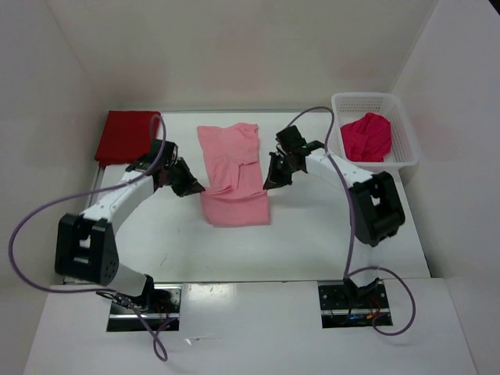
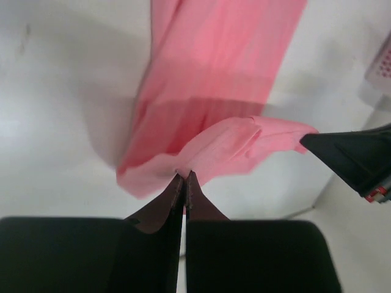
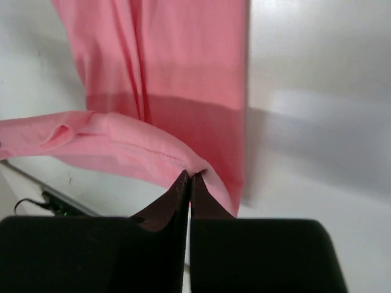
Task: Fold and stack the t-shirts
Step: Fold the folded rectangular tshirt in 1/3 of the way
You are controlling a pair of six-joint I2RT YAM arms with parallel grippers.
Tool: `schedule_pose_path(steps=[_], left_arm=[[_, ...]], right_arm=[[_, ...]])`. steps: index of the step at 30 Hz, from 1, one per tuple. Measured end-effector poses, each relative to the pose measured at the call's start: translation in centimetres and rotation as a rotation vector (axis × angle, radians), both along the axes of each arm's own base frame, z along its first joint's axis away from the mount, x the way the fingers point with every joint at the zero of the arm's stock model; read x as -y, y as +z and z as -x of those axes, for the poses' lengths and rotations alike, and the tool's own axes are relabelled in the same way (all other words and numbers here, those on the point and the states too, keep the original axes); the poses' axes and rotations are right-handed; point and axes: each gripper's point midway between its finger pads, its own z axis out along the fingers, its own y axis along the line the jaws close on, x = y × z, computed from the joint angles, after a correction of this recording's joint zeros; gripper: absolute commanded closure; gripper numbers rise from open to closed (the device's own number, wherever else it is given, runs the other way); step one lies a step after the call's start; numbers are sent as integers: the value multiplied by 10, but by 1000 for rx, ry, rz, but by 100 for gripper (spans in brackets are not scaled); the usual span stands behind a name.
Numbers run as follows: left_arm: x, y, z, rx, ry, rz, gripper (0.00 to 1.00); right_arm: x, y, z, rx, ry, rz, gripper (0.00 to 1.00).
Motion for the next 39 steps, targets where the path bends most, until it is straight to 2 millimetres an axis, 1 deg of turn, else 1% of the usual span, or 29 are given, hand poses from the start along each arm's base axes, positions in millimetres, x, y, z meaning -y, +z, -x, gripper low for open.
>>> schedule_pose_path(steps=[3,6,9,11,13,15,16,17,18,19,20,21,22,24,25,27,29,30,31,33,34,35,36,37,38,39], left_arm=[[0,-19,-34,-13,-7,-41,97],[0,-28,-62,-5,-16,-73,97],[1,-30,-89,23,-21,-96,96],[0,-32,-108,46,-20,-115,96],[-3,-37,-122,55,-13,-130,96],[-8,-47,-131,47,1,-144,90],[-11,-52,-132,39,6,-150,86],[-14,-58,-133,29,9,-155,73],[-16,-63,-133,20,9,-163,65],[-19,-67,-134,14,12,-167,57],[-21,-70,-135,13,10,-170,47],[-23,-71,-135,11,14,-167,46],[-25,-72,-136,11,18,-163,46],[-27,-65,-138,37,25,-158,46],[-29,-59,-137,53,31,-155,48],[-31,-43,-127,93,39,-147,52],[-27,-20,-114,141,30,-126,56],[-19,-8,-110,175,19,-111,56],[-7,3,-104,206,2,-88,58],[29,13,-89,247,-65,-40,58],[49,10,-78,247,-105,-16,58],[68,4,-66,235,-150,2,60],[85,-5,-55,212,-189,21,60],[99,-19,-43,176,-227,32,61],[104,-31,-35,143,-243,31,61],[104,-46,-30,107,-241,21,63]], right_arm=[[-7,-16,-34,17,17,34,100],[-9,-27,-55,26,23,53,100],[-7,-29,-78,44,15,60,100],[-2,-27,-96,69,0,61,100],[3,-26,-110,82,-18,59,100],[6,-25,-121,90,-29,55,100],[7,-24,-126,92,-32,53,100],[7,-25,-133,98,-37,48,100],[6,-27,-138,100,-37,44,100],[4,-29,-144,104,-37,42,91],[2,-33,-147,101,-35,41,86],[1,-38,-150,95,-35,41,82],[-1,-44,-152,89,-32,43,74],[0,-52,-150,68,-28,48,67],[1,-53,-148,59,-27,52,62],[0,-49,-147,64,-24,48,58],[3,-43,-144,77,-23,52,55],[5,-39,-139,76,-22,57,55],[8,-35,-133,84,-24,57,57],[16,-26,-114,86,-21,65,74],[19,-20,-104,88,-20,66,81],[22,-16,-94,90,-17,66,91],[23,-14,-85,95,-12,64,95],[22,-12,-76,98,-4,60,97],[19,-14,-68,92,7,61,97],[14,-19,-61,87,23,63,97]])
